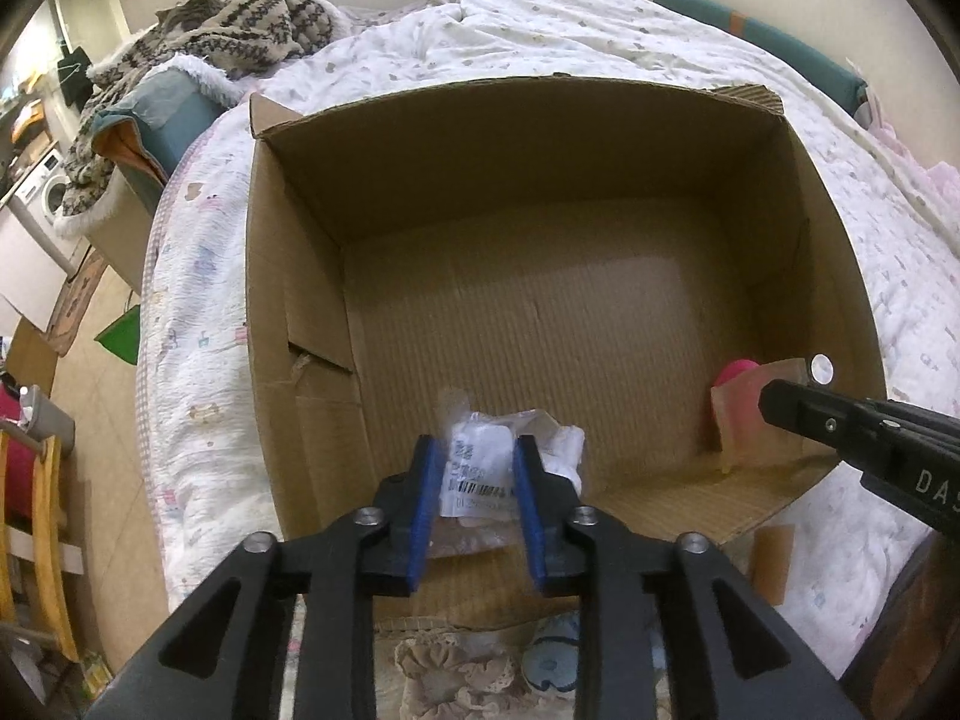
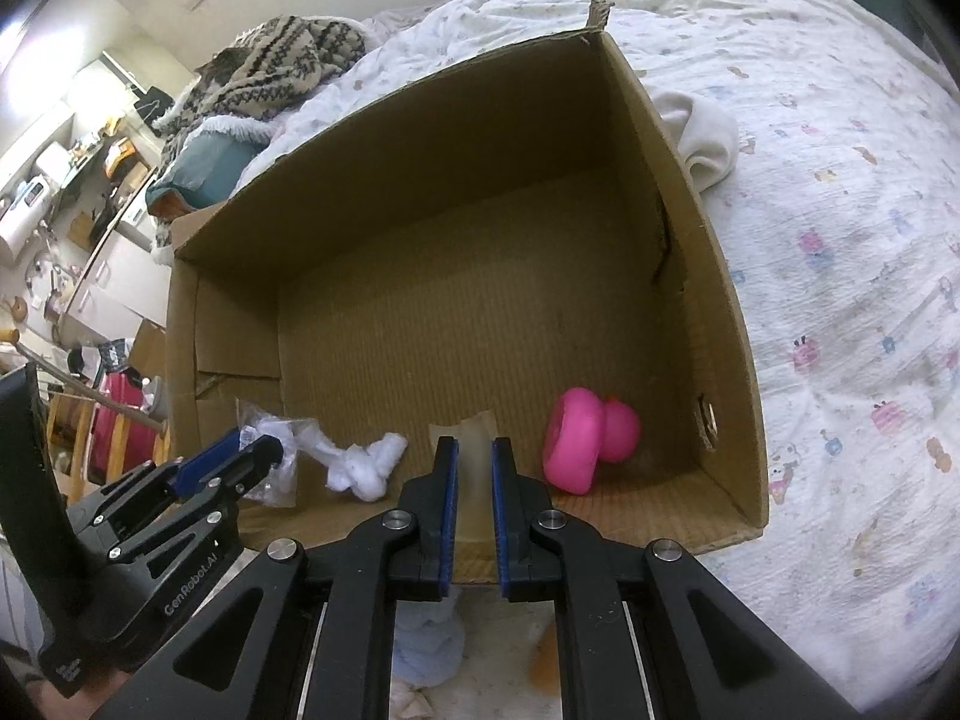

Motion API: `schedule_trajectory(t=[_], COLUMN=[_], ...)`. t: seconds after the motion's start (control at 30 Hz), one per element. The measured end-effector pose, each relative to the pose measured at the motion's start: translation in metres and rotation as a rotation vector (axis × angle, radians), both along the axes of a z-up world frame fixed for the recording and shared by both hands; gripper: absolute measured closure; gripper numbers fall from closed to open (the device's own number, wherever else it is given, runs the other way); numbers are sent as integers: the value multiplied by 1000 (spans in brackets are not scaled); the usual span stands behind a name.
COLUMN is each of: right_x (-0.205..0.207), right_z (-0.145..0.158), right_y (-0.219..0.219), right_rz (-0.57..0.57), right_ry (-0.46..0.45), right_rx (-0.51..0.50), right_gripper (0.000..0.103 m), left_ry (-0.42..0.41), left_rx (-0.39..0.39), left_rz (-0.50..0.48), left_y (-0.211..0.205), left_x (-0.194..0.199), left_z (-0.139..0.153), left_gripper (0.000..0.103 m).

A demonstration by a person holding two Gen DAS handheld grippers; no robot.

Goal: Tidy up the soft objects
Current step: 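Carry the bag and tan paper into the box and open both tools, then withdraw both tools from the box back toward the remaining items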

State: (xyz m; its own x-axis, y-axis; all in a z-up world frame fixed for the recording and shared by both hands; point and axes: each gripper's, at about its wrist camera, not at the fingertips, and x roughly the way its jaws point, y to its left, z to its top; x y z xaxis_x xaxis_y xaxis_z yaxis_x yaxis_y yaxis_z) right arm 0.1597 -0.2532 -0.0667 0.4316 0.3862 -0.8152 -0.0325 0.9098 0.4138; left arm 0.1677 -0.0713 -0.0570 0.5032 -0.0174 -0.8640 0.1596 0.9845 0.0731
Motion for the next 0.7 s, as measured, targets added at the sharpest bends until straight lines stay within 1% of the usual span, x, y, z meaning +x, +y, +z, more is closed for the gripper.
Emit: schedule_trajectory(t=[0.03,0.07,0.1,0.17,0.23,0.3,0.33,0.37,0.4,0.43,0.7], right_x=[0,0,0,1,1,1,1,0,0,-1,0], right_z=[0,0,0,0,1,2,2,3,3,5,10], right_y=[0,1,1,1,0,0,-1,-2,-3,-5,-9], right_rz=[2,4,6,6,4,1,-2,-8,-16,-29,-50], right_ry=[0,-1,-1,-3,-7,-11,-14,-17,-22,-32,-54], right_rx=[-1,0,0,-3,-7,-7,-7,-7,-6,-7,-24], right_gripper=[92,92,92,91,88,83,74,56,42,26,26], left_ry=[-5,-10,-19,-49,-61,-67,-68,-67,-66,-66,-73], left_rx=[-5,-8,-9,-14,-24,-25,-22,-19,-16,-19,-26], left_rz=[1,4,9,23,28,33,34,34,34,36,50], left_y=[1,1,2,4,5,5,5,5,5,6,10], left_x=[0,0,-1,-2,-3,-3,-3,-3,-2,-2,-5], left_z=[1,2,4,9,12,14,14,14,13,13,14], left_gripper=[72,62,50,41,40,40,40,39,39,39,39])
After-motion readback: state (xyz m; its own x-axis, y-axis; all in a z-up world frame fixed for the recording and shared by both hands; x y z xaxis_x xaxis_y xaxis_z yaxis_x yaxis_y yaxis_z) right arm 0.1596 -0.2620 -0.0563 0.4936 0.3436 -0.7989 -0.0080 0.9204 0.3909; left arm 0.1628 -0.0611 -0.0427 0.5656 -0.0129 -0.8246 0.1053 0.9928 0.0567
